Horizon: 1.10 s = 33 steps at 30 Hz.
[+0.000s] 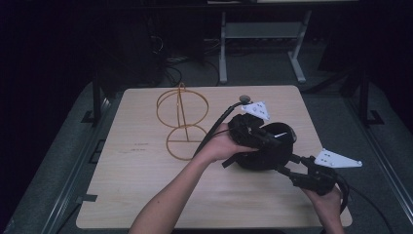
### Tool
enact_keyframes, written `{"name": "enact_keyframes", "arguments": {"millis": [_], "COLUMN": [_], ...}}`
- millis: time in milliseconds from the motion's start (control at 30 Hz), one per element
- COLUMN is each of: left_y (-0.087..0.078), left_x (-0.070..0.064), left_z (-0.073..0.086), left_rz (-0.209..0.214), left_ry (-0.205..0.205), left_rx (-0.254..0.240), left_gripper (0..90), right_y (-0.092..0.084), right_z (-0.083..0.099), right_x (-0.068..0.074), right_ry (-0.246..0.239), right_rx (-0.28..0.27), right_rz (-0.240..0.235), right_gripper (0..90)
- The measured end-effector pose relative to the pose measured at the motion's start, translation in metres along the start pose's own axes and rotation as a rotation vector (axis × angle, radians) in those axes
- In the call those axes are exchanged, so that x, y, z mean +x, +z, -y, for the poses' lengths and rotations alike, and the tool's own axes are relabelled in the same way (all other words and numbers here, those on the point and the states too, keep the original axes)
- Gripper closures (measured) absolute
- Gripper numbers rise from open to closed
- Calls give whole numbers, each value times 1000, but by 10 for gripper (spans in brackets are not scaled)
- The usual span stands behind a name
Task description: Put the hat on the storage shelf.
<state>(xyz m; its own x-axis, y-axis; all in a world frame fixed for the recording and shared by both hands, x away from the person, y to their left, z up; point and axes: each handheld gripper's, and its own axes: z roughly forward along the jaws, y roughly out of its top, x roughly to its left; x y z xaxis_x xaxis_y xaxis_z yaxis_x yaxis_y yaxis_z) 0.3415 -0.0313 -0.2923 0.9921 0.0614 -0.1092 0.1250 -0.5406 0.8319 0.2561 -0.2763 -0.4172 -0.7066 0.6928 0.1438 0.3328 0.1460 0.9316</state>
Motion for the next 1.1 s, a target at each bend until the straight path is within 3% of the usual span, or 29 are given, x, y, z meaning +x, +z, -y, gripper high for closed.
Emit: {"name": "enact_keyframes", "arguments": {"millis": [100,167,300,633,900,1100], "left_y": [-1,-2,-4,-16,-25,-40], "left_x": [-4,-4,-4,-1,-3,-6], "left_z": [-5,-7,-7,0,11,17], "left_rz": [4,-3,-9,-46,-126,-154], "left_ry": [24,34,32,22,26,33], "left_rx": [6,11,12,16,65,54], "left_gripper": [811,811,811,798,666,581], "right_y": [-1,-1,0,-4,-9,-14], "right_z": [-1,-2,-4,-11,-16,-20], "right_x": [0,1,2,4,3,1], "right_ry": [-4,-4,-30,-38,-24,-18], "right_rx": [-17,-24,-24,-18,-22,-16], "right_rz": [-8,-27,-30,-47,-52,-56], "right_gripper": [562,709,827,867,871,872]}}
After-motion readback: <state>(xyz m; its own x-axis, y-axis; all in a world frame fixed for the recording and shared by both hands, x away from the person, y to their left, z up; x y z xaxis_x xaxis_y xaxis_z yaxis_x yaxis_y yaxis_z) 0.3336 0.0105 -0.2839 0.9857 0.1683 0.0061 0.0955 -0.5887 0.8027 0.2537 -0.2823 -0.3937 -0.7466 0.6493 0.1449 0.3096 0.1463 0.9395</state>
